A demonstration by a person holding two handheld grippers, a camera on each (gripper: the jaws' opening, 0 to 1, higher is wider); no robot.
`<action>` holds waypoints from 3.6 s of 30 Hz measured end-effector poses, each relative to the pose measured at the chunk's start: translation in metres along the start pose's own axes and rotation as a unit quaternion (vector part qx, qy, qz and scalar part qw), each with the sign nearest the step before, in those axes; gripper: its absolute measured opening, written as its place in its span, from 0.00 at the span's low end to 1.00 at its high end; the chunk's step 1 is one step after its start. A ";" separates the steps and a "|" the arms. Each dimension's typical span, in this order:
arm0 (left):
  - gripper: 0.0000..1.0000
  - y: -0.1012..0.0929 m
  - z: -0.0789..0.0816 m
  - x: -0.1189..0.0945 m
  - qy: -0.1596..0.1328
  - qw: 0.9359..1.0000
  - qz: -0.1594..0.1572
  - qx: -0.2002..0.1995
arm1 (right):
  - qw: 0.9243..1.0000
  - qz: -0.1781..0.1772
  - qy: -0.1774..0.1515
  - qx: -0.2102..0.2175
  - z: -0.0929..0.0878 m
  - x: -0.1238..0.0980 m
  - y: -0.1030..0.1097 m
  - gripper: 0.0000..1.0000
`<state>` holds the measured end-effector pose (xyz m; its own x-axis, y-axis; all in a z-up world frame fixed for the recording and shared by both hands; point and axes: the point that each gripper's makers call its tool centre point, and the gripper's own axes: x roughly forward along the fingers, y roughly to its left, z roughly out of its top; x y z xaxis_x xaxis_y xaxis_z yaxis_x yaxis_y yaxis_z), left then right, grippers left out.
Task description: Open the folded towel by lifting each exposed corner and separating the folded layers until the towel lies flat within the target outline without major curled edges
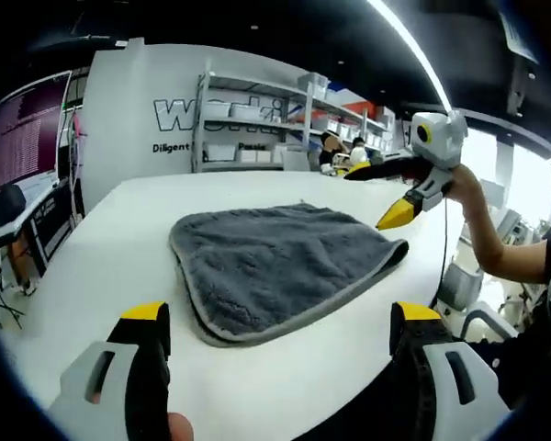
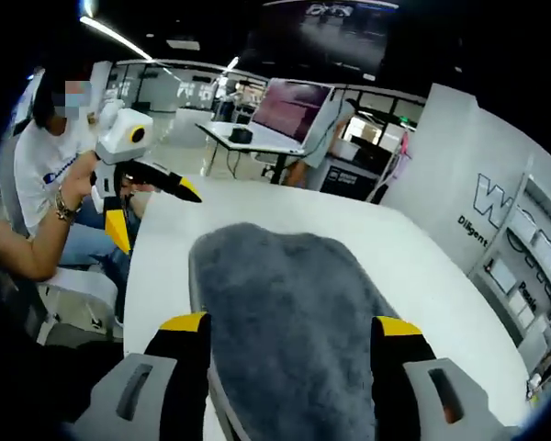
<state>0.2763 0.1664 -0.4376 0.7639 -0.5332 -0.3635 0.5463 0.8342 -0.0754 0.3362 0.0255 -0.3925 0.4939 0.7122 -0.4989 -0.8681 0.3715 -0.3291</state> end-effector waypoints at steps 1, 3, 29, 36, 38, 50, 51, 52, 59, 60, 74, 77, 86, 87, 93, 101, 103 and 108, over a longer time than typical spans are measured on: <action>0.98 -0.001 -0.002 -0.002 0.005 1.000 0.000 0.004 | 1.000 0.010 -0.002 -0.003 0.006 0.007 0.010 0.65; 0.98 -0.001 -0.004 -0.005 0.005 1.000 0.000 0.005 | 1.000 0.022 -0.008 -0.016 0.019 0.025 0.030 0.61; 0.96 -0.005 -0.004 -0.005 0.004 0.999 -0.032 0.003 | 0.992 0.109 0.057 -0.002 0.012 0.154 0.100 0.10; 0.96 -0.014 -0.005 -0.002 0.005 0.999 -0.041 0.005 | 0.992 0.119 0.025 0.041 0.024 0.145 0.089 0.01; 0.96 -0.014 -0.006 0.000 0.008 0.999 -0.046 0.006 | 0.992 0.115 0.017 0.047 0.027 0.143 0.084 0.01; 0.96 -0.013 -0.009 0.001 0.008 0.999 -0.051 -0.003 | 0.998 0.025 -0.014 0.052 0.028 0.091 0.021 0.01; 0.96 -0.012 -0.009 0.001 0.008 0.999 -0.050 -0.004 | 0.998 0.019 -0.016 0.056 0.026 0.086 0.016 0.01; 0.96 -0.012 -0.009 0.001 0.009 0.999 -0.049 -0.004 | 0.998 0.015 -0.018 0.059 0.025 0.083 0.012 0.01; 0.95 0.002 -0.010 0.004 0.011 0.999 -0.042 -0.012 | 0.995 -0.033 -0.038 0.090 0.006 0.037 -0.028 0.01; 0.95 0.002 -0.010 0.004 0.011 0.999 -0.042 -0.013 | 0.994 -0.041 -0.042 0.093 0.004 0.030 -0.034 0.01; 0.95 0.000 -0.009 0.007 0.012 0.999 -0.047 -0.012 | 0.976 -0.146 -0.080 0.140 -0.036 -0.068 -0.103 0.00; 0.95 0.000 -0.010 0.007 0.012 0.999 -0.046 -0.014 | 0.971 -0.167 -0.083 0.150 -0.052 -0.090 -0.114 0.00; 0.95 -0.007 -0.014 0.009 0.014 0.999 -0.049 -0.014 | 0.949 -0.218 -0.108 0.202 -0.097 -0.149 -0.137 0.00; 0.95 -0.007 -0.015 0.010 0.016 0.999 -0.049 -0.014 | 0.947 -0.222 -0.109 0.204 -0.101 -0.156 -0.138 0.00; 0.95 -0.011 -0.018 0.013 0.022 0.998 -0.052 -0.014 | 0.935 -0.258 -0.109 0.217 -0.126 -0.198 -0.145 0.00; 0.95 -0.015 -0.018 0.015 0.025 0.998 -0.056 -0.012 | 0.922 -0.295 -0.086 0.235 -0.176 -0.244 -0.141 0.00; 0.95 -0.016 -0.018 0.016 0.026 0.998 -0.055 -0.012 | 0.918 -0.302 -0.077 0.244 -0.192 -0.252 -0.142 0.00; 0.95 -0.018 -0.020 0.019 0.031 0.998 -0.057 -0.007 | 0.910 -0.314 -0.042 0.266 -0.237 -0.265 -0.143 0.00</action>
<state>0.2738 0.1439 -0.4615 0.6737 -0.6159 -0.4084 0.6241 0.7701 -0.1320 0.3416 -0.3573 -0.4030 0.9146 0.2950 -0.2766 -0.3281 0.9411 -0.0814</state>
